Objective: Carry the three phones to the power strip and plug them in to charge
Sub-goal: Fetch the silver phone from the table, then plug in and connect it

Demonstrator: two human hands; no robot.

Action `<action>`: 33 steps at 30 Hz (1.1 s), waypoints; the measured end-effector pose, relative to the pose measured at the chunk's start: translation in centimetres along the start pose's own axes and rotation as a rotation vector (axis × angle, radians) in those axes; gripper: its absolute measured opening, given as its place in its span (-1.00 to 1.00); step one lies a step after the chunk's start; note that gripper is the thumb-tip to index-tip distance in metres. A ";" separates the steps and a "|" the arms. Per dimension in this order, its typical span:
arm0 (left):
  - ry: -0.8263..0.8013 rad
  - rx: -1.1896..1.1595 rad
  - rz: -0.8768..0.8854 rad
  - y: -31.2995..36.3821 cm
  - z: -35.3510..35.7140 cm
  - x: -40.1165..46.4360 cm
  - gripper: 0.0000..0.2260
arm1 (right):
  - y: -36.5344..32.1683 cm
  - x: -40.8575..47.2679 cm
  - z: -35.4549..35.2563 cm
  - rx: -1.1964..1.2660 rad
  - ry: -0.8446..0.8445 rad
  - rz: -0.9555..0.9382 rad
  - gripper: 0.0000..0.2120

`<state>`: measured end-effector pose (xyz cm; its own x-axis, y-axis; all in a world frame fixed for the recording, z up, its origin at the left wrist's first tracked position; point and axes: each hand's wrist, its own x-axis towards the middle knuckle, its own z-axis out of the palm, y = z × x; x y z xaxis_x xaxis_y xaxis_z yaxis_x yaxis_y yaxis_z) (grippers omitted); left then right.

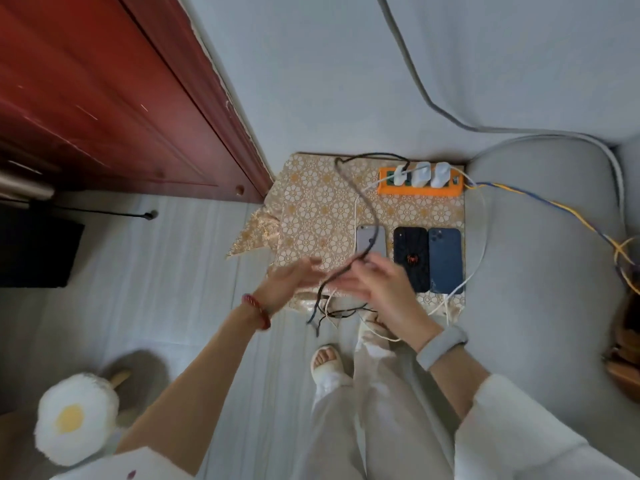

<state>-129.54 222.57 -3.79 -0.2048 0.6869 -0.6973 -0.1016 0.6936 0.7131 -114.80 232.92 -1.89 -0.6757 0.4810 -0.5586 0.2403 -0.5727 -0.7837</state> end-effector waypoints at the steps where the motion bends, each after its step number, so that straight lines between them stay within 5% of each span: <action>1: -0.058 0.029 0.003 -1.2 1.0 -1.3 -0.61 | -0.4 -0.1 -0.5 0.090 0.057 -0.027 -0.88; 6: 0.026 0.099 0.154 -2.8 3.2 -4.1 -0.88 | 0.1 -1.0 0.0 0.259 0.154 -0.037 -0.89; 12: 0.214 -0.711 0.155 -1.7 0.1 -4.6 -0.77 | 5.6 -4.8 3.4 -0.379 -0.067 0.110 -0.68; 17: 0.485 -1.288 0.212 -2.6 -5.1 -4.0 -0.71 | 8.4 -7.4 0.0 -0.824 -0.114 0.220 -0.76; 20: 0.521 -1.243 0.107 -3.7 -5.2 -3.8 -0.67 | 7.8 -7.3 -1.7 -0.922 -0.031 0.169 -0.78; 25: 0.157 -0.795 -0.101 -3.9 2.4 -4.0 -0.79 | 5.8 -5.4 1.2 -0.885 -0.050 -0.032 -0.78; 27: 0.141 -0.721 -0.077 -3.8 4.0 -4.1 -0.76 | 5.0 -4.8 2.1 -0.835 -0.084 -0.081 -0.76; 33: 0.656 -0.846 -0.084 -5.1 -3.1 -4.2 -0.73 | 5.0 -5.7 -3.5 -0.956 -0.130 0.124 -0.82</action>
<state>-131.19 215.53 -4.26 -0.6232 0.2187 -0.7508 -0.7292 0.1844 0.6590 -107.29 229.64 -3.54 -0.6652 0.3433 -0.6631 0.7410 0.1944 -0.6427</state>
